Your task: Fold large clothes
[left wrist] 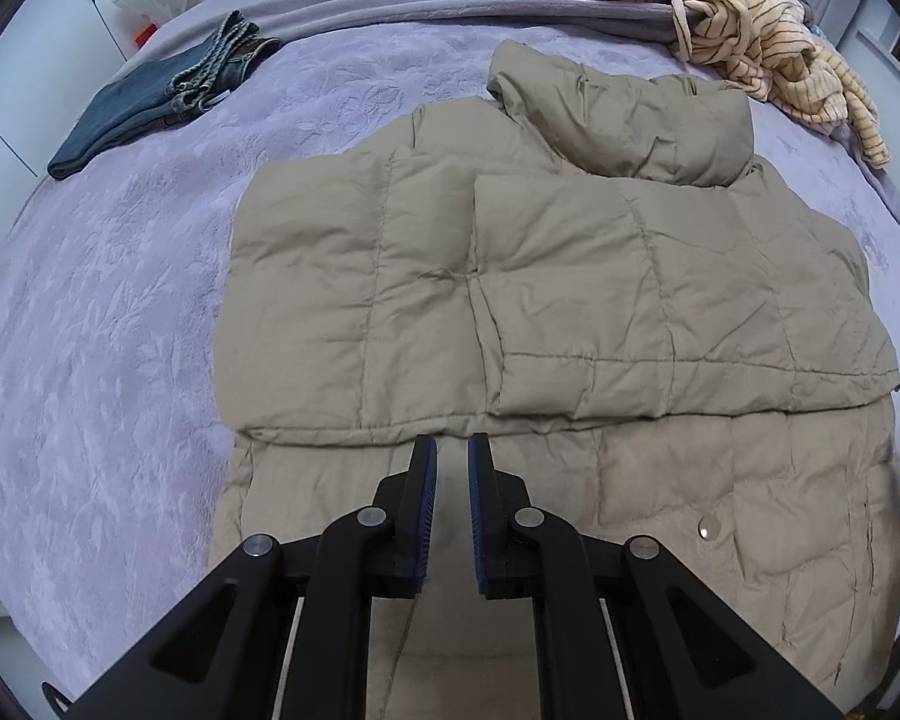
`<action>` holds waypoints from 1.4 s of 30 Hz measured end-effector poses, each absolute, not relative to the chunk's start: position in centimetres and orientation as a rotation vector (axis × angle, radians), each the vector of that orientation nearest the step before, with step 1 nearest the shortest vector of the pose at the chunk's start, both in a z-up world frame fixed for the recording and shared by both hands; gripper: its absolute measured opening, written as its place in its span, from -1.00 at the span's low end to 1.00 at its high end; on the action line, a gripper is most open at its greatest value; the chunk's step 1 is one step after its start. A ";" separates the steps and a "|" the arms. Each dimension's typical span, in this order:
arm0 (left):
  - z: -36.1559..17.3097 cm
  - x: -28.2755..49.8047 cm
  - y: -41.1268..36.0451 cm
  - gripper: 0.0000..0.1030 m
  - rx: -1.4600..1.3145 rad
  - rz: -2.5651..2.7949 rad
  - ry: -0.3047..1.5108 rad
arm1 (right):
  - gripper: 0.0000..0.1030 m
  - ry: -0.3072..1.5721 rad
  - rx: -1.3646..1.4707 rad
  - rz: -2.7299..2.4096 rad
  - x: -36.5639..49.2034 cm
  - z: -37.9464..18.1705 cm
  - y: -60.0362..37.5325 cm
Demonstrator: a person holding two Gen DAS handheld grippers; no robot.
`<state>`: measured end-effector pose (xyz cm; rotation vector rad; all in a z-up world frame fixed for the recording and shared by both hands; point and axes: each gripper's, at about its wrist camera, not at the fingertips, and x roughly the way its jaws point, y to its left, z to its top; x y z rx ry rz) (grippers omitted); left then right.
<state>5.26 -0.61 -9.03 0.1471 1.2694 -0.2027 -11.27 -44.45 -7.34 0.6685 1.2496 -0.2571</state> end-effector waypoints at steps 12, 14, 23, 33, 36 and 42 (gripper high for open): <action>-7.5 1.0 0.8 0.99 0.086 -0.122 1.272 | 0.59 1.297 0.674 -0.163 -14.1 -6.6 -42.0; -7.4 0.6 1.0 0.99 0.082 -0.109 1.280 | 0.59 1.301 0.674 -0.149 -14.4 -6.5 -41.7; -8.1 -2.2 3.1 0.99 -0.012 -0.068 1.365 | 0.99 1.312 0.691 -0.029 -15.0 -6.6 -39.9; -8.1 -5.7 5.2 0.99 -0.001 -0.067 1.386 | 1.00 1.384 0.815 0.031 -16.7 -8.2 -36.6; -8.6 -6.5 6.1 0.99 0.011 -0.094 1.392 | 1.00 1.362 0.891 -0.005 -18.0 -8.5 -36.6; -9.7 -9.0 9.1 0.99 -0.009 -0.161 1.420 | 1.00 1.336 0.966 -0.085 -21.9 -9.0 -36.0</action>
